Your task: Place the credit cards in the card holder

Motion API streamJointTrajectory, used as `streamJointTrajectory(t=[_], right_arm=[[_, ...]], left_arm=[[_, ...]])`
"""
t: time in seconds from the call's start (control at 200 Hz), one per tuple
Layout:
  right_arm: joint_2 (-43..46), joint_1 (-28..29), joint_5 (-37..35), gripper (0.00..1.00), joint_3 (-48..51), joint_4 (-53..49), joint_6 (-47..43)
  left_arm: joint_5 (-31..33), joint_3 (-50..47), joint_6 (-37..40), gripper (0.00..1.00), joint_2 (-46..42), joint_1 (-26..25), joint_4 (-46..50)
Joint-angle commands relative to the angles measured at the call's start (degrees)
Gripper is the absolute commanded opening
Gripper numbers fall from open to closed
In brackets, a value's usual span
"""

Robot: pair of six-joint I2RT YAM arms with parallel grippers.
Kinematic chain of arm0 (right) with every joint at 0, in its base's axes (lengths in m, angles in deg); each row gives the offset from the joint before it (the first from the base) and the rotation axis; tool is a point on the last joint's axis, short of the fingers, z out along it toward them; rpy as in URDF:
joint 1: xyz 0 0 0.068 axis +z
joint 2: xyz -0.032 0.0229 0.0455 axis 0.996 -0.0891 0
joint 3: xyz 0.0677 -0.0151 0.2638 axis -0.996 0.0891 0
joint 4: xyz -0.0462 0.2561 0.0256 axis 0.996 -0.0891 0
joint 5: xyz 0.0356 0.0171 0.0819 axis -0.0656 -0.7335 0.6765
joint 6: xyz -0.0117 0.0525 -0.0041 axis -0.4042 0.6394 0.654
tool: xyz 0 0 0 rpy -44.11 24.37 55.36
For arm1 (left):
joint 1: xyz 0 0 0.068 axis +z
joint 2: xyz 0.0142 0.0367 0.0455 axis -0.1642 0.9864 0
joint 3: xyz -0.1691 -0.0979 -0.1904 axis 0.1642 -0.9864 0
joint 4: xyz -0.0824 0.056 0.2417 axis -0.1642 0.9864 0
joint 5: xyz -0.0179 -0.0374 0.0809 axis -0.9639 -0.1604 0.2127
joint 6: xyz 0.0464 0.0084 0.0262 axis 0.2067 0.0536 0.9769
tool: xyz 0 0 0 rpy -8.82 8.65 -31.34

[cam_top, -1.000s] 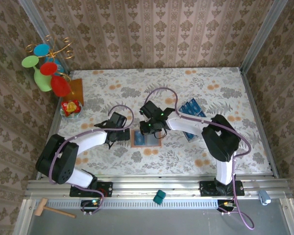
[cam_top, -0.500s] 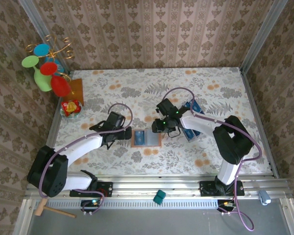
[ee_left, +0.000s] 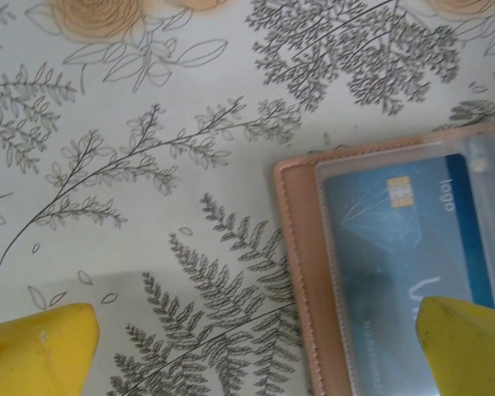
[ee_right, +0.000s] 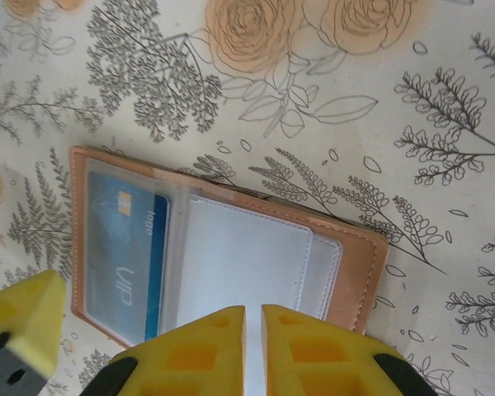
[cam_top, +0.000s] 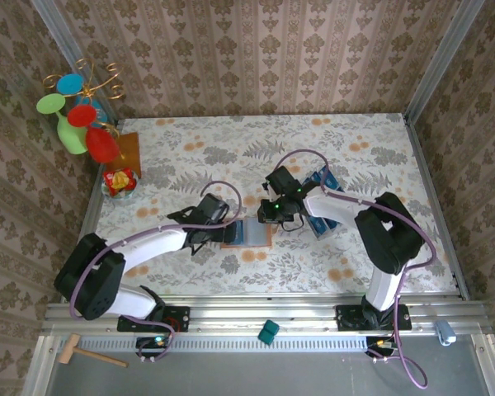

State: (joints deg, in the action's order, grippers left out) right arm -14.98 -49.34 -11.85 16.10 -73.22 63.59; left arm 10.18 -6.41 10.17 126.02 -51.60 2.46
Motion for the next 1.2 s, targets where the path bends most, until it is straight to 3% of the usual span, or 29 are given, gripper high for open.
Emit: streamJointTrajectory(t=[0.0,1.195], right_arm=[[-1.41,0.13,1.28,0.15,-0.81,0.23,0.3],[-6.88,2.94,1.89,0.13,-2.35,2.05,1.82]], left_arm=[[1.27,2.16,-1.14,1.0,1.01,-0.78,-0.06],[1.86,2.16,-1.31,1.0,4.53,-6.52,-5.74]])
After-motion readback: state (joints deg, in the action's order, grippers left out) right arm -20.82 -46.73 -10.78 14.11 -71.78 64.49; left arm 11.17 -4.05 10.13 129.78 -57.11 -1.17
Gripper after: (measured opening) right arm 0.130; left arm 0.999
